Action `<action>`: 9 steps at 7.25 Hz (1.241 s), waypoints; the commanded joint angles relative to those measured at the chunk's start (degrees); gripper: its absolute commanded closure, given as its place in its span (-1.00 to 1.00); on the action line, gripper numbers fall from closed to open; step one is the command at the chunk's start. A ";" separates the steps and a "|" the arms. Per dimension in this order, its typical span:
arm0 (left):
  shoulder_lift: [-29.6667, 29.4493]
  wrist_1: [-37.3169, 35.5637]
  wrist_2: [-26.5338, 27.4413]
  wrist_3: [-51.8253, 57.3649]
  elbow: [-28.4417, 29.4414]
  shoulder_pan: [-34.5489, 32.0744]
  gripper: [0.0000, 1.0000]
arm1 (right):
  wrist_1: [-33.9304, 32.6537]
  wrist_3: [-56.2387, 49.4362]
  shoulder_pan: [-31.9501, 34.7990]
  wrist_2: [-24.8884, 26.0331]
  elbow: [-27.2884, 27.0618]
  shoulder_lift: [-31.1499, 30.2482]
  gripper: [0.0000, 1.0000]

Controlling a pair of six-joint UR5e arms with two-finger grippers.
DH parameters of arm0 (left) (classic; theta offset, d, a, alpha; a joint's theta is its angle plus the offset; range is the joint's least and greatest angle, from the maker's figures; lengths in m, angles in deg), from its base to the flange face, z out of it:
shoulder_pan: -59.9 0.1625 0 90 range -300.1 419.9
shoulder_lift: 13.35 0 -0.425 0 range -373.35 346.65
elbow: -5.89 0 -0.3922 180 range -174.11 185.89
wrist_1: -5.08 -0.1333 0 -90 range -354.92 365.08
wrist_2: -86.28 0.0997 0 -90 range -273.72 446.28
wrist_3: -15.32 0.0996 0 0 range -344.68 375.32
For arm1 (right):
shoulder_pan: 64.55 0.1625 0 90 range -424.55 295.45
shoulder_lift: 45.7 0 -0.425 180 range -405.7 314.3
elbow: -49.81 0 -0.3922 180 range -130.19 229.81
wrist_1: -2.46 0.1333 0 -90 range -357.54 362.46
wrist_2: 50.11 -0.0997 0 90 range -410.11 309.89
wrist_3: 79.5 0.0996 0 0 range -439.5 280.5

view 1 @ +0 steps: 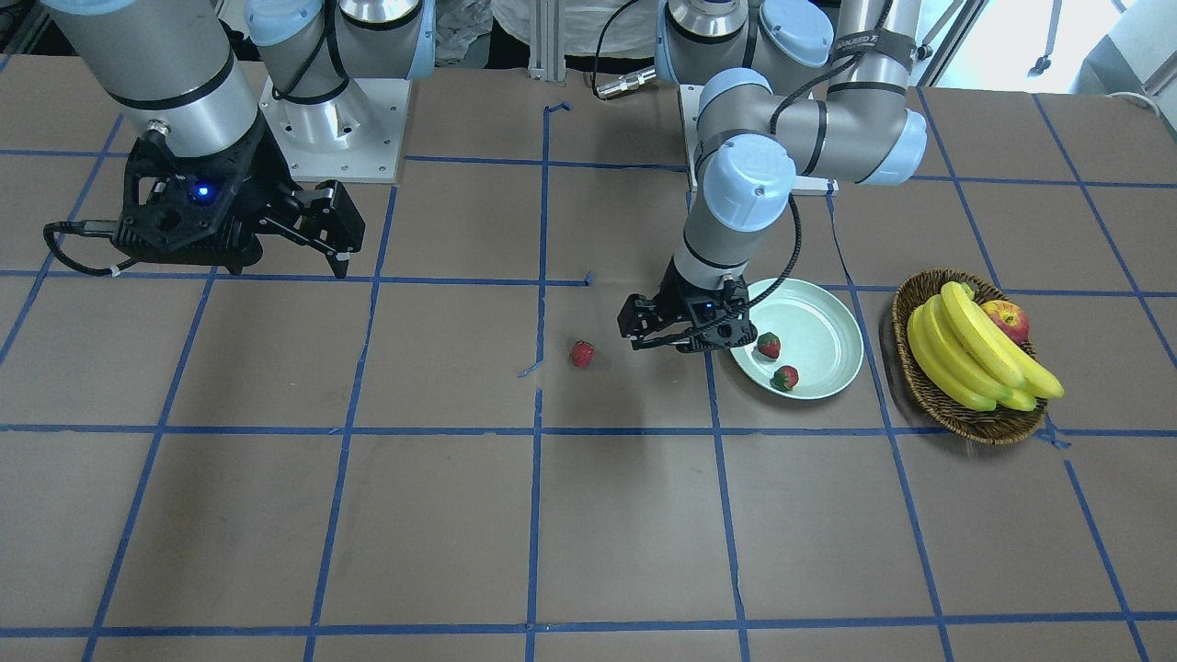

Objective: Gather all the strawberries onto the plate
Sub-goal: 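Move the left gripper to the last strawberry and grasp it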

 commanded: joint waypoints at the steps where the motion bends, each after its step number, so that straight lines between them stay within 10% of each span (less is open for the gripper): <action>1: -5.29 -5.04 -0.10 -8.98 1.64 -5.94 -0.89 | 0.03 0.00 -0.02 0.00 -0.03 0.00 -1.00; 6: -11.46 -10.00 0.16 -14.71 3.31 -9.65 -0.64 | -0.06 0.00 -0.02 0.00 -0.38 0.09 -1.00; 9: -11.55 -9.39 0.34 -14.45 3.23 -10.61 0.30 | -0.14 0.00 -0.02 -0.09 -0.38 0.17 -1.00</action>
